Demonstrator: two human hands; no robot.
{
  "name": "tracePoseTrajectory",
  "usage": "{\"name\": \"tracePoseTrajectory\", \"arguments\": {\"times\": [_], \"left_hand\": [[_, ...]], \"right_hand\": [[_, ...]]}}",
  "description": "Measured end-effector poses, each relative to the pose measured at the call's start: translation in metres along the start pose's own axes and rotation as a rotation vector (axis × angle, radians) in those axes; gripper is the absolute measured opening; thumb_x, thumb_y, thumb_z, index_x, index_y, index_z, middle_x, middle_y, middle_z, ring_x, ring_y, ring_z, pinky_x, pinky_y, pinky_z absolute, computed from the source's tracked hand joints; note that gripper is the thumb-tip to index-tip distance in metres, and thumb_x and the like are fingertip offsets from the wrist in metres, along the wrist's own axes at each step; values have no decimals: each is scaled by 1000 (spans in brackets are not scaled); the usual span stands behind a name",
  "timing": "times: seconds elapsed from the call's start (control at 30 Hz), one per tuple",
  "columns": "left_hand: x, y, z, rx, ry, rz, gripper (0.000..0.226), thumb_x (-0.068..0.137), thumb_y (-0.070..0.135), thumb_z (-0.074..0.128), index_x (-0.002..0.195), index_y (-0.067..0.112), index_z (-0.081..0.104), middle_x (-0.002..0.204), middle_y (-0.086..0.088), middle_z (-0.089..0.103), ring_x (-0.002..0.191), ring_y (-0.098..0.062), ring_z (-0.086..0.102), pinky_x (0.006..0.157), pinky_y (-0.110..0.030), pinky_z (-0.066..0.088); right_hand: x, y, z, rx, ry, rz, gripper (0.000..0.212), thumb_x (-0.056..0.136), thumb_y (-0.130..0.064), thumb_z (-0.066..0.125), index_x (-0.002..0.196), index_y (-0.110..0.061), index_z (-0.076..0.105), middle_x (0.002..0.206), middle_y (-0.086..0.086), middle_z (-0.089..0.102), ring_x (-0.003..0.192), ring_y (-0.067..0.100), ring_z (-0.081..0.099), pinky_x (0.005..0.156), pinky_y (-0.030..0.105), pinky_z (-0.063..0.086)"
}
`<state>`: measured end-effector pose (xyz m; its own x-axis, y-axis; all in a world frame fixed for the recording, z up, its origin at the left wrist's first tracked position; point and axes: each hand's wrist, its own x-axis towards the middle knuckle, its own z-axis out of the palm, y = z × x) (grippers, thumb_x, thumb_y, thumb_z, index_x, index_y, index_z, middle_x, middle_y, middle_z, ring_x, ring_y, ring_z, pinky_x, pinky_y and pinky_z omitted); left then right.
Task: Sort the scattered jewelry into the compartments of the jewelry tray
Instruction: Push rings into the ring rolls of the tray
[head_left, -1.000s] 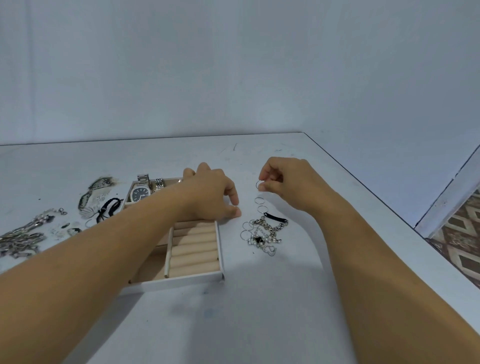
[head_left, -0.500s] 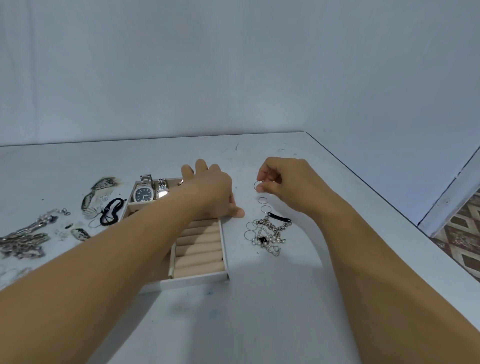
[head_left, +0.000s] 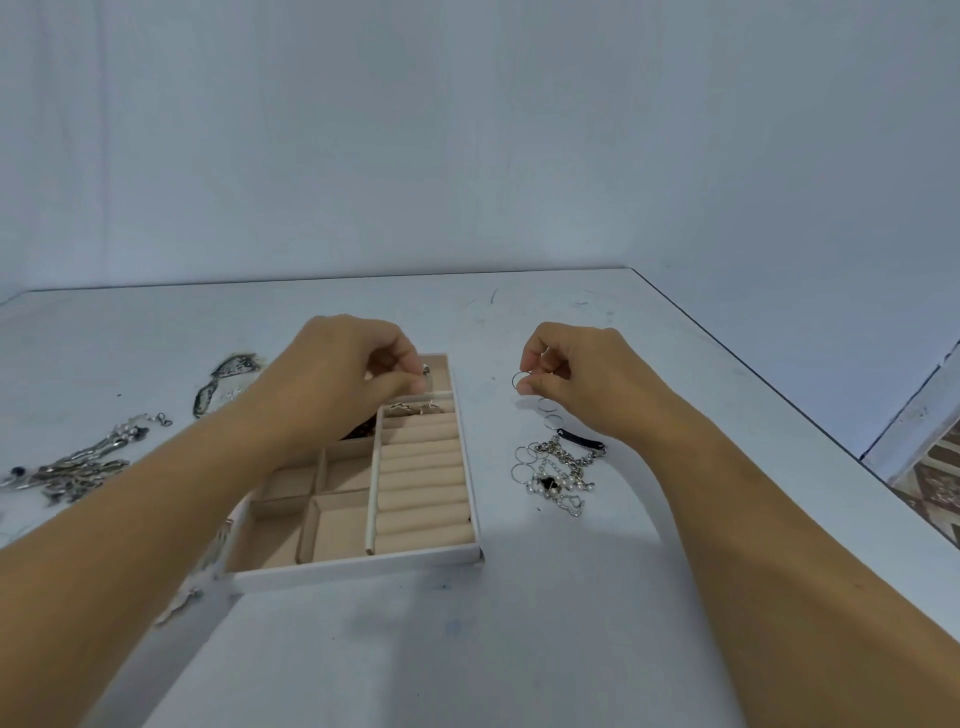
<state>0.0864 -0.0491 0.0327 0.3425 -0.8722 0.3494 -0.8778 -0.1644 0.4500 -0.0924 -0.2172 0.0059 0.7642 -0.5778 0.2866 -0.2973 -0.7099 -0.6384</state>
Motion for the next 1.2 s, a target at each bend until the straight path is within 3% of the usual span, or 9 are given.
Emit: {"name": "tracePoseTrajectory", "arguments": {"times": [0.1, 0.2, 0.27, 0.4, 0.57, 0.7, 0.87, 1.03, 1.2], "left_hand": [[-22, -10, -3, 4, 1, -21, 10, 82, 23, 71, 78, 31, 67, 71, 18, 65, 76, 15, 54, 62, 2, 35], [-34, -19, 4, -20, 43, 14, 21, 83, 21, 70, 80, 41, 65, 80, 22, 68, 86, 10, 57, 69, 0, 39], [-36, -22, 9, -44, 78, 21, 18, 82, 19, 71, 81, 38, 69, 78, 27, 65, 84, 11, 57, 69, 0, 38], [-31, -22, 17, -15, 97, 50, 9, 81, 18, 72, 86, 25, 75, 76, 21, 66, 74, 16, 55, 66, 2, 36], [-27, -25, 20, 58, 32, 70, 9, 83, 22, 71, 89, 27, 75, 81, 15, 67, 77, 2, 55, 72, 0, 34], [-20, -26, 19, 117, -30, 75, 9, 82, 22, 70, 86, 29, 75, 74, 22, 56, 86, -7, 45, 72, -19, 32], [-26, -27, 14, 83, 19, 61, 10, 83, 27, 69, 91, 31, 73, 85, 18, 52, 94, -12, 44, 79, -24, 33], [-50, -36, -5, 149, -104, 85, 49, 83, 61, 47, 123, 34, 56, 120, 17, 51, 110, 0, 46, 86, -8, 32], [-76, -37, 0, 89, -170, 77, 72, 79, 76, 38, 141, 39, 36, 139, 28, 34, 127, 8, 33, 104, -20, 33]], "right_hand": [[0, -7, 9, 0, -10, -39, 9, 82, -21, 71, 81, -25, 63, 69, -9, 60, 55, 2, 45, 54, 10, 38], [-1, -15, 18, 1, -18, -91, 9, 84, -21, 69, 81, -27, 63, 63, -17, 59, 53, 3, 45, 53, 10, 37], [-3, -20, 23, 5, -24, -118, 9, 85, -20, 68, 82, -27, 62, 62, -23, 59, 53, 3, 46, 54, 10, 37], [-5, -26, 28, -8, -13, -161, 6, 85, -24, 68, 83, -27, 63, 69, -11, 61, 62, 7, 50, 59, 16, 41], [-4, -25, 29, -16, -16, -181, 5, 85, -24, 68, 84, -26, 63, 71, -10, 62, 66, 12, 53, 65, 26, 47], [-4, -27, 33, -23, -42, -218, 3, 85, -22, 68, 84, -23, 65, 72, -9, 63, 66, 13, 54, 65, 28, 47], [-2, -32, 42, -96, -13, -303, 1, 86, -23, 67, 86, -23, 67, 70, -15, 58, 71, 8, 52, 66, 23, 44], [3, -34, 54, -174, -4, -369, 1, 86, -23, 66, 86, -24, 67, 76, -9, 63, 77, 9, 53, 69, 28, 45], [6, -34, 59, -220, -15, -400, 2, 86, -24, 66, 87, -23, 67, 78, -9, 66, 79, 10, 52, 68, 31, 45]]}}
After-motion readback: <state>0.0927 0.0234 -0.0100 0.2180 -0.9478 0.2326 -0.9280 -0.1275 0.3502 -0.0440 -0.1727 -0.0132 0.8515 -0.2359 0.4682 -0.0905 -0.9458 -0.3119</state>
